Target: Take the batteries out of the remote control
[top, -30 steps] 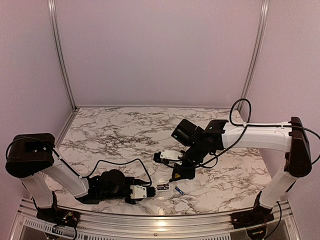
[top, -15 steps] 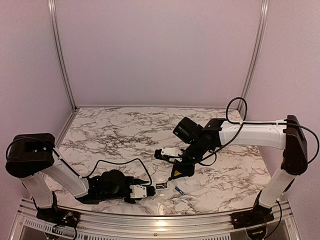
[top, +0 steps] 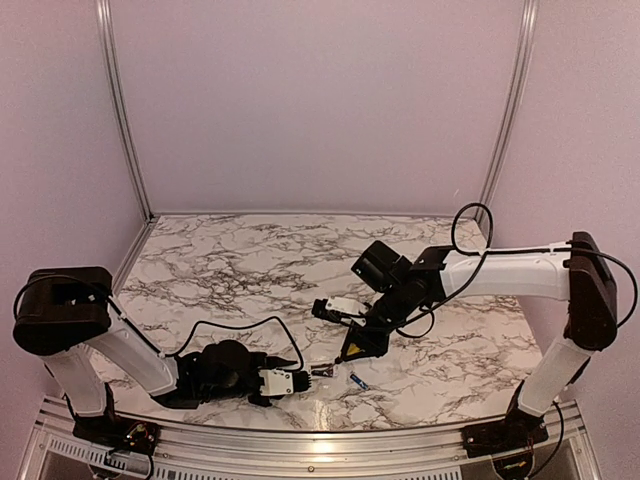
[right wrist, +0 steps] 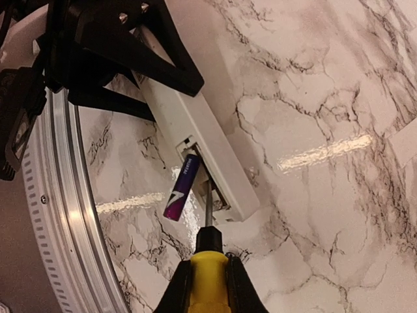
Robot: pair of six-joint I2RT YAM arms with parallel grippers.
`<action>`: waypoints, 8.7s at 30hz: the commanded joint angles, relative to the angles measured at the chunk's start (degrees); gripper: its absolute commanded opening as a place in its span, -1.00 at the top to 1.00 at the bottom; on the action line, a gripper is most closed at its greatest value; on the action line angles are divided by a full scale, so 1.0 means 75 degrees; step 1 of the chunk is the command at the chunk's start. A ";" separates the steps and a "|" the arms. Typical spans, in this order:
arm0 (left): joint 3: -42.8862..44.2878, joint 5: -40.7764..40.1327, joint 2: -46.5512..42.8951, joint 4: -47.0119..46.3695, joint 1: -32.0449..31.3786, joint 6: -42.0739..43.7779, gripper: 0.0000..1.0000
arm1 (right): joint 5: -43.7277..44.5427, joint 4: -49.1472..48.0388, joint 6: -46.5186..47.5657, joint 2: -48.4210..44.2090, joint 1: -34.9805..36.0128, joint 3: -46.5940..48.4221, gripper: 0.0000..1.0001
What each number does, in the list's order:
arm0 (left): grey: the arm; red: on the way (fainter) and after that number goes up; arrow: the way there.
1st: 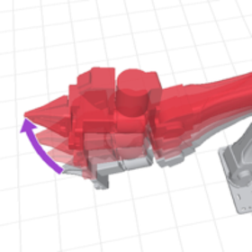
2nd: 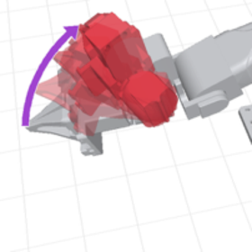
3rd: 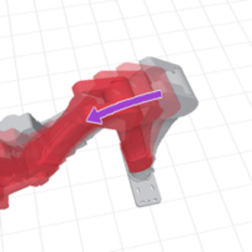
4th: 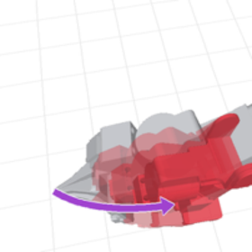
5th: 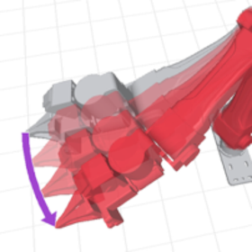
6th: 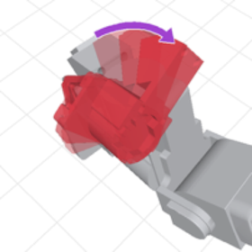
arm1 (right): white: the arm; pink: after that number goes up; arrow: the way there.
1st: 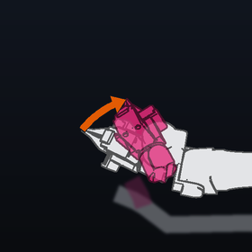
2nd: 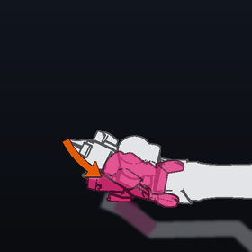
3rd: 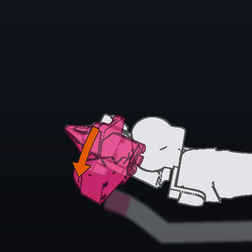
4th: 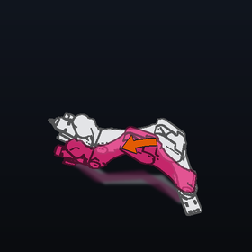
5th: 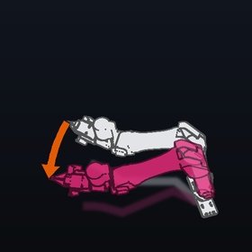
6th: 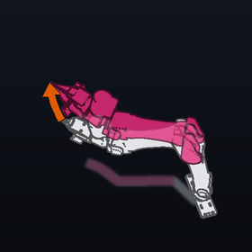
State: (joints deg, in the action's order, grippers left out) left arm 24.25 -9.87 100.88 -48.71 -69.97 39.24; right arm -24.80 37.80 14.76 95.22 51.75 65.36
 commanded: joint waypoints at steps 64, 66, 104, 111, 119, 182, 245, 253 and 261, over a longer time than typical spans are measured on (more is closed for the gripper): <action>-0.0124 0.0080 -0.0165 -0.1028 -0.0022 -0.0133 1.00 | 0.0401 -0.1157 -0.1292 -0.1173 0.0073 -0.0938 1.00; -0.0139 0.0135 -0.0203 -0.1040 -0.0022 -0.0157 1.00 | 0.0455 -0.1122 -0.1331 -0.1329 0.0093 -0.0967 1.00; -0.0304 0.0249 -0.0420 -0.1365 0.0154 -0.0474 1.00 | 0.6281 -0.3799 -0.4107 -0.5075 0.0073 -0.3426 1.00; -0.0329 0.0301 -0.0443 -0.1414 0.0166 -0.0522 1.00 | 0.7099 -0.5573 -0.4865 -0.5280 0.0062 -0.5040 1.00; -0.0342 0.0290 -0.0478 -0.1462 0.0178 -0.0590 1.00 | 0.7592 -0.7161 -0.5329 -0.4278 0.0040 -0.6115 1.00; 0.1513 -0.3820 0.0016 -0.0548 0.0554 -0.3877 1.00 | 0.7451 -0.6187 -0.5803 -0.3074 0.0038 -0.5072 -0.90; 0.1911 -0.1840 0.0584 0.0453 0.1701 -0.7055 -0.98 | 0.7453 -0.5850 -0.5676 -0.4739 0.0038 -0.5574 -0.97; 0.1293 -0.1767 -0.0490 0.0364 0.1701 -0.6936 -0.98 | 0.7357 -0.6048 -0.4909 -0.4715 0.0008 -0.5308 -0.97; 0.0887 -0.2174 -0.1271 0.0307 0.1698 -0.6803 -0.98 | 0.5801 -0.6414 -0.4005 -0.4989 -0.1374 -0.5050 -0.97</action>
State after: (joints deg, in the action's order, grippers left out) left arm 32.25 -24.10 94.06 -45.23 -57.17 -12.88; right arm 25.89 -7.70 -19.77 59.79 46.68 24.88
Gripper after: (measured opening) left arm 0.989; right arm 0.987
